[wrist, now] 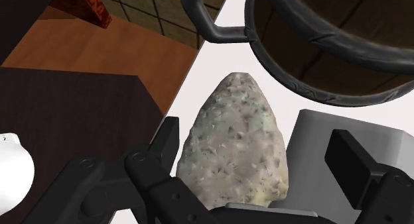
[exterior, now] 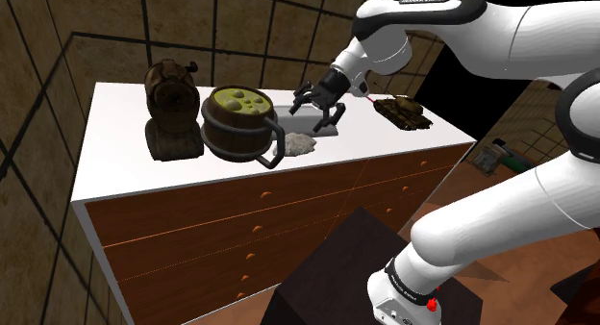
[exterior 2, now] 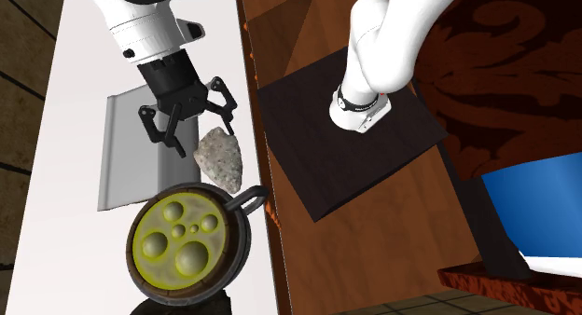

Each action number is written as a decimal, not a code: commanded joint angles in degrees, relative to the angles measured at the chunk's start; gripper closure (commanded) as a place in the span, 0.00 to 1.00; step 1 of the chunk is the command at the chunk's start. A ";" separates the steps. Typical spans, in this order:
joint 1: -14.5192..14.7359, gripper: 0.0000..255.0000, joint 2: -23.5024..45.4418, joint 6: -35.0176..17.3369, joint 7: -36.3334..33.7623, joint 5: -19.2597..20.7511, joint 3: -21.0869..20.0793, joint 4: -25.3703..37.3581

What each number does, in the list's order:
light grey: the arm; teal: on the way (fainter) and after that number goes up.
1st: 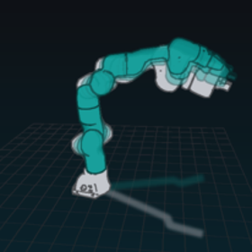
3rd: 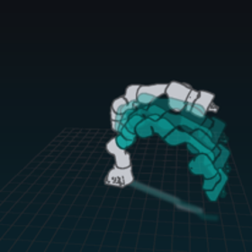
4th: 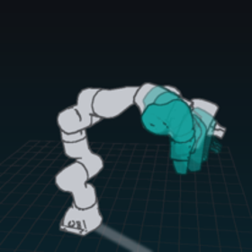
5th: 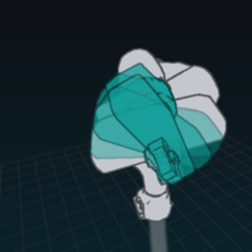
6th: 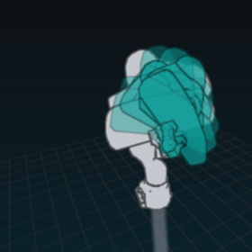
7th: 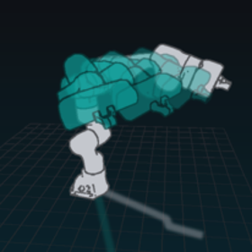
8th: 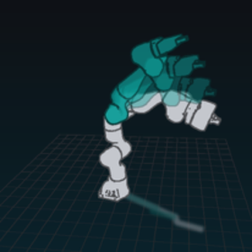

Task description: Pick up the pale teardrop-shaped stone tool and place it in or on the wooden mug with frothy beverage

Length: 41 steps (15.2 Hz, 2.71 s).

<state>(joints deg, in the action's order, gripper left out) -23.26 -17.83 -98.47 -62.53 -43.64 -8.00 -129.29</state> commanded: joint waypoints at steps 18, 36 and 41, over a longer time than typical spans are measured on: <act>0.61 1.00 0.08 -1.91 0.13 -0.98 -0.90 -1.40; 0.01 0.00 0.83 -17.04 -45.68 45.10 -30.35 -1.85; 0.39 1.00 0.60 -17.09 -45.83 44.99 -30.20 -2.14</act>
<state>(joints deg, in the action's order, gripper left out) -23.57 -17.56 -115.81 -108.65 1.79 -37.38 -130.43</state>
